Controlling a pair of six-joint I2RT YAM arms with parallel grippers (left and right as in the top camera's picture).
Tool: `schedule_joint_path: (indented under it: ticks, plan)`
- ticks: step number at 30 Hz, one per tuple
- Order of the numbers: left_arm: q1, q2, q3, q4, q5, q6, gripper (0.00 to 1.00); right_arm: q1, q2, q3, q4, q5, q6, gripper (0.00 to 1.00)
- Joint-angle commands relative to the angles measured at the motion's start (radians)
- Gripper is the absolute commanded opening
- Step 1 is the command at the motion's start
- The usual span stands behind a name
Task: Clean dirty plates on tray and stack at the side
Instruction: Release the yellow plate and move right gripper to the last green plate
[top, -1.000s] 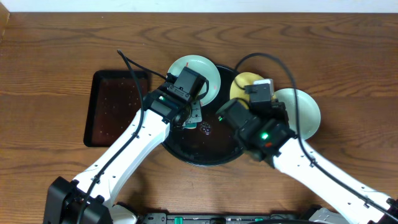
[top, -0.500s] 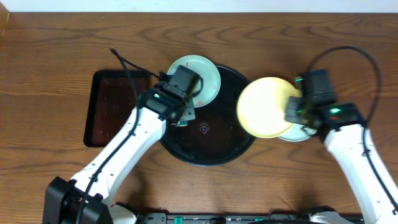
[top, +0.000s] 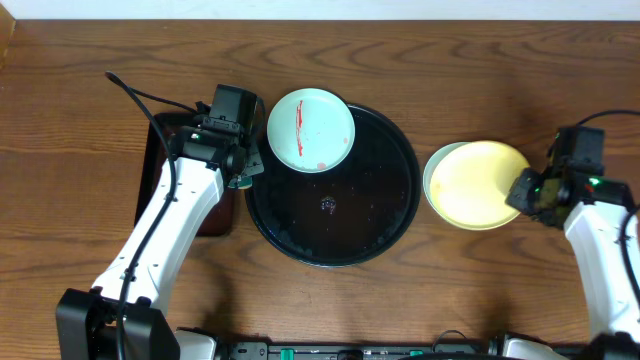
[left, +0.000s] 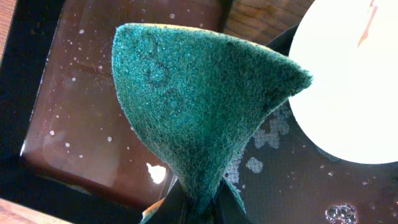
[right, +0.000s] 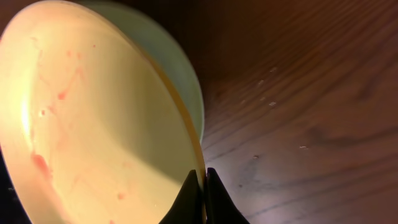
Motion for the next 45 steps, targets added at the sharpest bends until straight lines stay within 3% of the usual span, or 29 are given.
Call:
schedule_joint_path:
  ticks: [1,6,9,18,22,31,38,45]
  plan:
    - [0.002,-0.006,0.002,-0.003,-0.018,0.024,0.07,-0.006,0.042,-0.051,0.046,-0.047,-0.014,0.02]
    - [0.002,-0.006,0.002,-0.003,-0.017,0.024,0.07,-0.006,0.063,-0.050,0.097,-0.093,-0.055,0.31]
    - [0.002,-0.006,0.002,-0.003,-0.014,0.024,0.07,0.000,0.060,-0.010,0.092,-0.128,-0.076,0.35]
    - [0.002,-0.006,0.002,-0.007,-0.014,0.024,0.07,0.100,0.059,0.194,0.031,-0.246,-0.107,0.37]
    - [0.002,-0.006,0.002,-0.007,-0.014,0.024,0.08,0.226,0.080,0.196,0.151,-0.361,-0.055,0.38]
    - [0.002,-0.006,0.002,-0.011,-0.014,0.023,0.07,0.469,0.320,0.196,0.470,-0.359,0.126,0.40]
    - [0.002,-0.006,0.002,-0.016,-0.006,0.023,0.07,0.589,0.518,0.196,0.730,-0.255,0.225,0.39]
    - [0.002,-0.006,0.000,-0.015,0.016,0.023,0.08,0.646,0.636,0.197,0.857,-0.201,0.279,0.41]
